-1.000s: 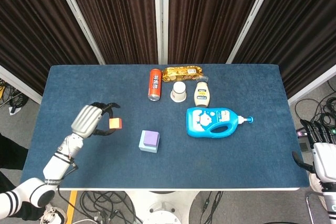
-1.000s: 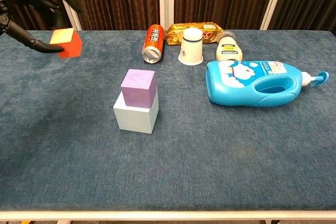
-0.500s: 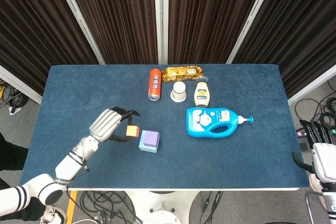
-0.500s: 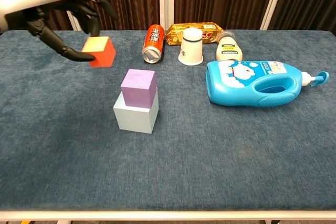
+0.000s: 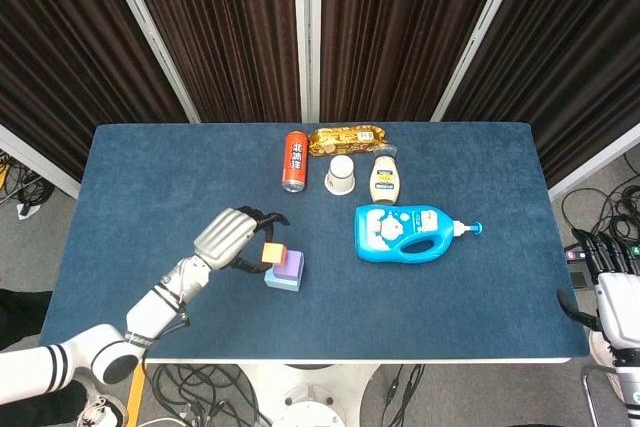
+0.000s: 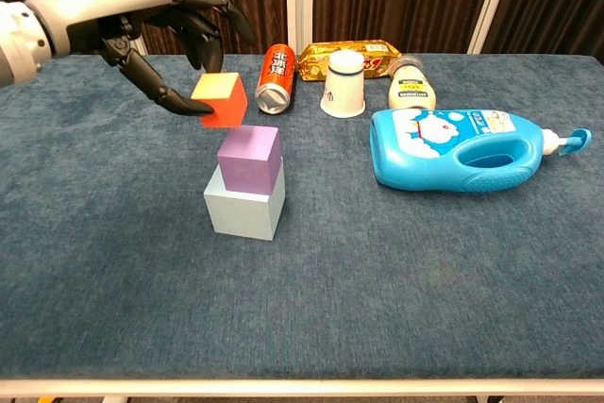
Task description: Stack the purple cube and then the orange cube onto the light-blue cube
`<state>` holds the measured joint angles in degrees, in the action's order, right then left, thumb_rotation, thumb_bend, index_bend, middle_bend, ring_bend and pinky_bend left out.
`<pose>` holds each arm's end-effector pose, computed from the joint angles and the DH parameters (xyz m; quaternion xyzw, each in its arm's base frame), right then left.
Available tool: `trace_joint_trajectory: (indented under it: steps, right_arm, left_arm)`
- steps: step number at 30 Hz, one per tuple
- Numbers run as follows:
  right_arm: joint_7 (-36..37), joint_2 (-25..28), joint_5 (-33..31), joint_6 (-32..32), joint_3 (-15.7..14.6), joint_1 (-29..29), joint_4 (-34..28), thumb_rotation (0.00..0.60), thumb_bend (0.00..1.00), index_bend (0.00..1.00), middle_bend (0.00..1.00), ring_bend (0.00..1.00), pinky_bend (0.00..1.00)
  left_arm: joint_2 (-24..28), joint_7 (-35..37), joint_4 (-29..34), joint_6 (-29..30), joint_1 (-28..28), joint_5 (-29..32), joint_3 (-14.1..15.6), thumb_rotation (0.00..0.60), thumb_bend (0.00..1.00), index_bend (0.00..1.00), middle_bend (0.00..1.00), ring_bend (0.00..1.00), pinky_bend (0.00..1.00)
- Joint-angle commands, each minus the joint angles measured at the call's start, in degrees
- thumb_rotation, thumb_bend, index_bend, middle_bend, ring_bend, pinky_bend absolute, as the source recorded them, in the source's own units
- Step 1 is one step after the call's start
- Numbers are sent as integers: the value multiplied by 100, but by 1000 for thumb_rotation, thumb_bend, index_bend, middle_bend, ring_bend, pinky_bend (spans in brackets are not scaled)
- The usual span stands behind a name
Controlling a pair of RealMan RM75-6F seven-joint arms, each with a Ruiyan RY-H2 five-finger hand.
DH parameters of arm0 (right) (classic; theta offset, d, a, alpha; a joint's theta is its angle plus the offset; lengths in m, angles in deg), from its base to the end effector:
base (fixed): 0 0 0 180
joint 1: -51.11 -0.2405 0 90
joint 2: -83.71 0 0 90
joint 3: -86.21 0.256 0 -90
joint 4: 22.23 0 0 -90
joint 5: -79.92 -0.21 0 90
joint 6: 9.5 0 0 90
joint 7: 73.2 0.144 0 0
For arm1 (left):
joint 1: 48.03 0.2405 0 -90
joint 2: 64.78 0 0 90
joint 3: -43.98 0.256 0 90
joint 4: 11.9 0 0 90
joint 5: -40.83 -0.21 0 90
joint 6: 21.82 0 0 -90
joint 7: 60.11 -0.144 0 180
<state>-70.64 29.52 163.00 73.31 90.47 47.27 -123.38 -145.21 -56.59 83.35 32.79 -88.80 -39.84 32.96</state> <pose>-0.3006 -0.1788 0.1993 0.5753 -0.4137 0.3822 0.5931 -0.1079 0.3173 0.0191 -0.7287 -0.4142 -0.4773 0.2639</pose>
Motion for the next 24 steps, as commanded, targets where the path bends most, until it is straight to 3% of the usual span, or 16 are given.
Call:
trace_joint_trajectory:
  steps: [1,24]
  right_arm:
    - [6,-3,21,24,-7,12,5,600,232,39,96,0,0]
    - [25,22,43,24,-10,11,-15,600,233,39,96,0,0]
  left_arm:
    - [-54,-37,-33,8,-20,22,44,600,251,346,630,431,385]
    - [-402,-294,-173,-76,-271,256,103,600,252,346,630,431,384]
